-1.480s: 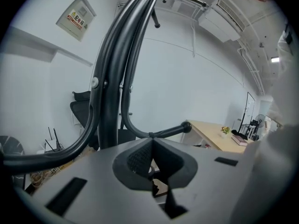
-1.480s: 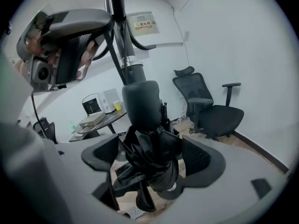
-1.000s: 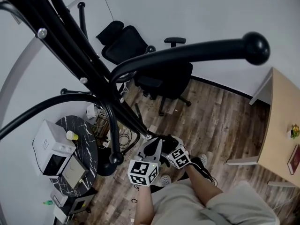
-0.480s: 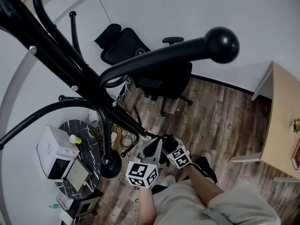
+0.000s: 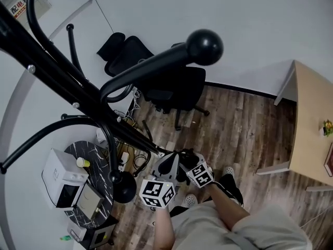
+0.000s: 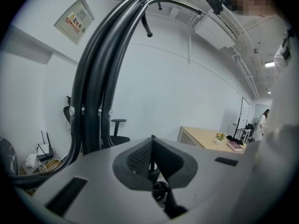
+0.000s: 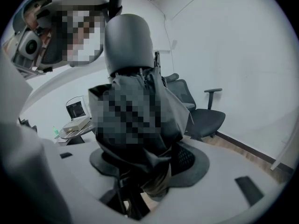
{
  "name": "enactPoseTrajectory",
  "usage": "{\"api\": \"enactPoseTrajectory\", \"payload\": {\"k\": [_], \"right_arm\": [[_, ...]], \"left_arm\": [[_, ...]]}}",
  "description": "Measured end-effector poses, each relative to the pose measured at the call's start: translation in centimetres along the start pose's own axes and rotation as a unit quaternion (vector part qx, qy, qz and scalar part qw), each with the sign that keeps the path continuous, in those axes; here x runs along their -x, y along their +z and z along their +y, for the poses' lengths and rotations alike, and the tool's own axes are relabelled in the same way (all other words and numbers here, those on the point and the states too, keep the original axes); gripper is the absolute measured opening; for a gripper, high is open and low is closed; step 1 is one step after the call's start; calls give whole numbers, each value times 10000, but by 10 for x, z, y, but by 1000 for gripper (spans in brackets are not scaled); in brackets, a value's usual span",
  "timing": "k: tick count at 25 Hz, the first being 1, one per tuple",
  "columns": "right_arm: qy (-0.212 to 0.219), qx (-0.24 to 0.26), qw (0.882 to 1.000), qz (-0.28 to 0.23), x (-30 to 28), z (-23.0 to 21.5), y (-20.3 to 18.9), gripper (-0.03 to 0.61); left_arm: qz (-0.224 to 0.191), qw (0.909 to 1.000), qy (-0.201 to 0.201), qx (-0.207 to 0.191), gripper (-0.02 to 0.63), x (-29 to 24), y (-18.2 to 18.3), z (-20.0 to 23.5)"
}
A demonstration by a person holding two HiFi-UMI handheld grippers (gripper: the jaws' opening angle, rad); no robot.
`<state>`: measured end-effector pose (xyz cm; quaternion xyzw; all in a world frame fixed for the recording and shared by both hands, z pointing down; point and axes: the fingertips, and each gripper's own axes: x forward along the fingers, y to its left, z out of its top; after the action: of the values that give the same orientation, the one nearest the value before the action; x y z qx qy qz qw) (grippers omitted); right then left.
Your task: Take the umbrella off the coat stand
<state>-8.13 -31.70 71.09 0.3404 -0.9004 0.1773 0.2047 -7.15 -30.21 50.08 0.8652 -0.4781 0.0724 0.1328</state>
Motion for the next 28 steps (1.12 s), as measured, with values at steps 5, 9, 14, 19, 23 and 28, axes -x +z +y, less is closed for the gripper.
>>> {"api": "enactPoseTrajectory", "payload": {"k": [5, 9, 14, 19, 23, 28], "right_arm": [[-105, 19, 9999, 53, 10, -1, 4, 261], [-256, -86, 9995, -149, 13, -8, 10, 261], [-390, -54, 9991, -145, 22, -13, 13, 262], [-476, -90, 9988, -88, 30, -16, 9, 262], [-561, -85, 9981, -246, 31, -20, 10, 262], [-598, -159, 9979, -176, 33, -21, 7, 262]], "left_arm": [[79, 9999, -71, -90, 20, -2, 1, -5], [91, 9998, -156, -111, 20, -3, 5, -10], [114, 9995, -257, -114, 20, -6, 7, -13], [139, 9993, -300, -152, 20, -8, 6, -19], [152, 9991, -340, -184, 20, -8, 4, -22], [153, 9990, -369, -211, 20, -8, 4, -23]]}}
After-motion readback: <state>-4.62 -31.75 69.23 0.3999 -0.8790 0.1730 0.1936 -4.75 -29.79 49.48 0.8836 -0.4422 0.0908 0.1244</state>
